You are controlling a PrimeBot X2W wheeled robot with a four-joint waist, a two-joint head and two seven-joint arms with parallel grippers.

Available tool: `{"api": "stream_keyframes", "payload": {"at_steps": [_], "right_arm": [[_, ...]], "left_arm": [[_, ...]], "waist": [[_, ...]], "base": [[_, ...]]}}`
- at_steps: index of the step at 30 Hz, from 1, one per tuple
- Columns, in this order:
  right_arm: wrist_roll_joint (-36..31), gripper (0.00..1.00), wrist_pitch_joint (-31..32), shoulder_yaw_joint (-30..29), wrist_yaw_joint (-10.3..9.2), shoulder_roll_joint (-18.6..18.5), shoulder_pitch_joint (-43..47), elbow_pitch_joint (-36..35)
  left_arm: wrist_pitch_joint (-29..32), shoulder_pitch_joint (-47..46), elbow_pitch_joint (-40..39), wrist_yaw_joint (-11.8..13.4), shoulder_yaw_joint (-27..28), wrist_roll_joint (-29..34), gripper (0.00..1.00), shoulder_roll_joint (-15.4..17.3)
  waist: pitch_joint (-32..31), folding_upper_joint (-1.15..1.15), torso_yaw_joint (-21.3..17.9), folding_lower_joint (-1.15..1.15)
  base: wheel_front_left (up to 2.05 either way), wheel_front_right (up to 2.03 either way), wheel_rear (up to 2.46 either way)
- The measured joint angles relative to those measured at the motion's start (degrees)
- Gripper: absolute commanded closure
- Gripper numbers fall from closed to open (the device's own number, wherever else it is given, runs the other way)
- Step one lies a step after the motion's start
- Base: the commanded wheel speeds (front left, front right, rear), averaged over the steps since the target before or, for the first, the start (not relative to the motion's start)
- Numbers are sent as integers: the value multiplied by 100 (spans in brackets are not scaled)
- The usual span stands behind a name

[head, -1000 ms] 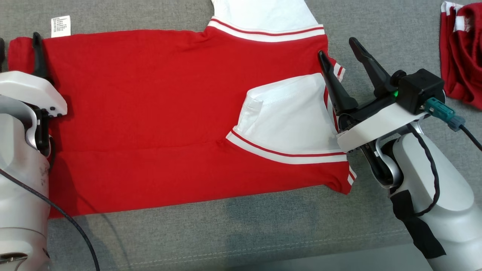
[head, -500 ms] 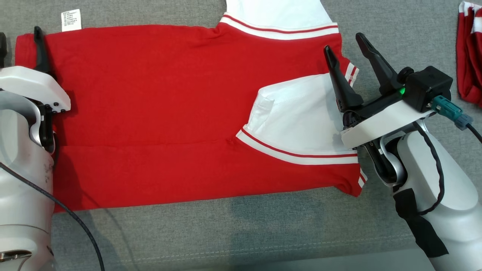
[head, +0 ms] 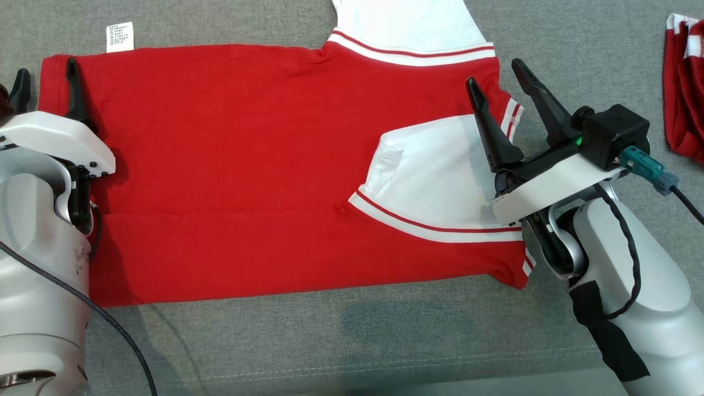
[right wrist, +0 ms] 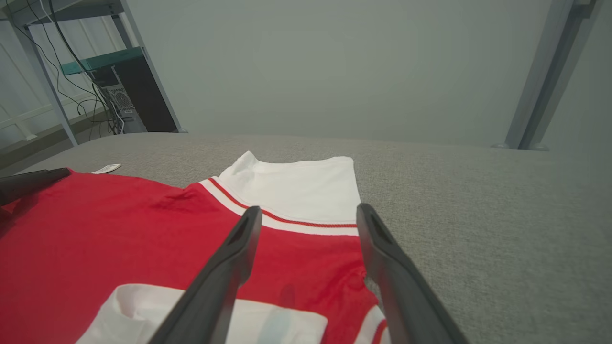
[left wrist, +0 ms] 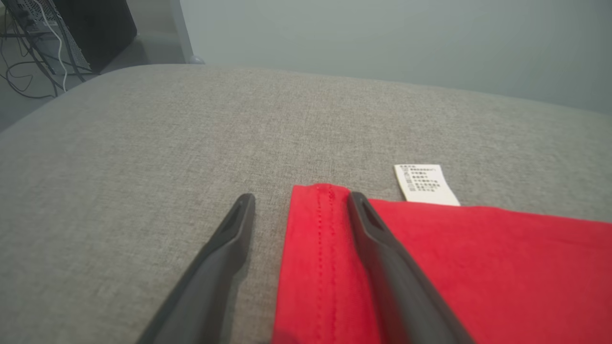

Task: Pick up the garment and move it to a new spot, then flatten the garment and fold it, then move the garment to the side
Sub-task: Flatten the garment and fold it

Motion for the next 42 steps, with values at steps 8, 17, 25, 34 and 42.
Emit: {"api": "stream_keyframes", "payload": {"at_steps": [8, 17, 25, 34, 42], "right_arm": [[11, 0, 0, 30, 0, 0, 74, 51], [15, 0, 0, 15, 0, -1, 71, 57], [170, 0, 0, 34, 0, -64, -395, 279], [479, 0, 0, 202, 0, -263, -1638, 751], [1016, 0, 375, 479, 0, -205, -2084, 1727]], "left_arm": [[-1, -133, 401, -104, 83, -252, 14, 35], [-1, -324, 580, -258, 71, -369, 51, 42], [0, -250, 99, -300, 23, -398, 84, -159], [-1, -165, 47, -298, -108, -376, 100, -391], [2, -58, -468, -261, -230, -226, 100, -463]], "waist": [[-11, 0, -59, 0], [48, 0, -28, 0], [94, 0, 91, 0], [98, 0, 290, 0], [138, 0, 357, 0]], "base": [[0, 0, 0], [0, 0, 0], [0, 0, 0], [0, 0, 0], [0, 0, 0]]}}
